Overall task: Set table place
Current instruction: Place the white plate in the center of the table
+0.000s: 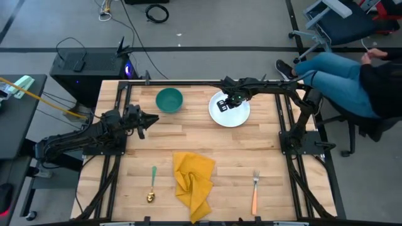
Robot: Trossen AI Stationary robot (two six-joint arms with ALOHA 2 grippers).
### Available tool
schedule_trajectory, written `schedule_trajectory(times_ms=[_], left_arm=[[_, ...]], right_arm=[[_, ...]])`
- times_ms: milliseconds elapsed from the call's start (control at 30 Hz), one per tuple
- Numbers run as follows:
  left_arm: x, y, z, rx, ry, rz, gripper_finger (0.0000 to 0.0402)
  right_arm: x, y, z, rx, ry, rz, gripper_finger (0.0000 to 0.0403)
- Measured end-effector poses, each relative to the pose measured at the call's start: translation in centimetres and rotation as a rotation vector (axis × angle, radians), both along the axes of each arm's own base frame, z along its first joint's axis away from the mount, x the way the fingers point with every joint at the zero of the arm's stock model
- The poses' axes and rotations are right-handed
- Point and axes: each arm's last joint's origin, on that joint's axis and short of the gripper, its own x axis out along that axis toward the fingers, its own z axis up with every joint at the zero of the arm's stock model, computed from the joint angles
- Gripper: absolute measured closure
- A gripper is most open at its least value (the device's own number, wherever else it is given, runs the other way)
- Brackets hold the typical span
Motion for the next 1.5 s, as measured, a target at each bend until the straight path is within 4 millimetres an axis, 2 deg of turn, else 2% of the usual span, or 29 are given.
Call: schedule_trajectory(times_ms=[133, 300, 567, 867, 1000, 1500], left_arm=[[0.0, 0.0, 0.0, -0.086, -0.029, 0.003, 0.0320], [0.0, 0.0, 0.2, -0.082, -0.047, 0.003, 0.0324], [0.0, 0.0, 0.3, -0.048, -0.051, 0.003, 0.0328], [0.0, 0.0, 0.7, -0.037, -0.094, 0.006, 0.0322], [0.0, 0.0, 0.8, -0.035, -0.099, 0.006, 0.0322], [0.0, 0.0, 0.8, -0.093, -0.117, 0.007, 0.0322]], right_arm=[[0.0, 0.0, 0.0, 0.005, 0.005, -0.005, 0.0398], [-0.2, -0.2, -0.2, 0.008, 0.008, -0.013, 0.0391], [0.4, -0.1, -2.8, 0.046, 0.091, 0.040, 0.0399], [1.2, 0.8, -3.8, 0.033, 0.132, 0.139, 0.0398], [2.0, 2.0, -3.4, 0.020, 0.109, 0.187, 0.0397], [5.2, 8.9, -3.2, 0.035, 0.014, 0.417, 0.0400]])
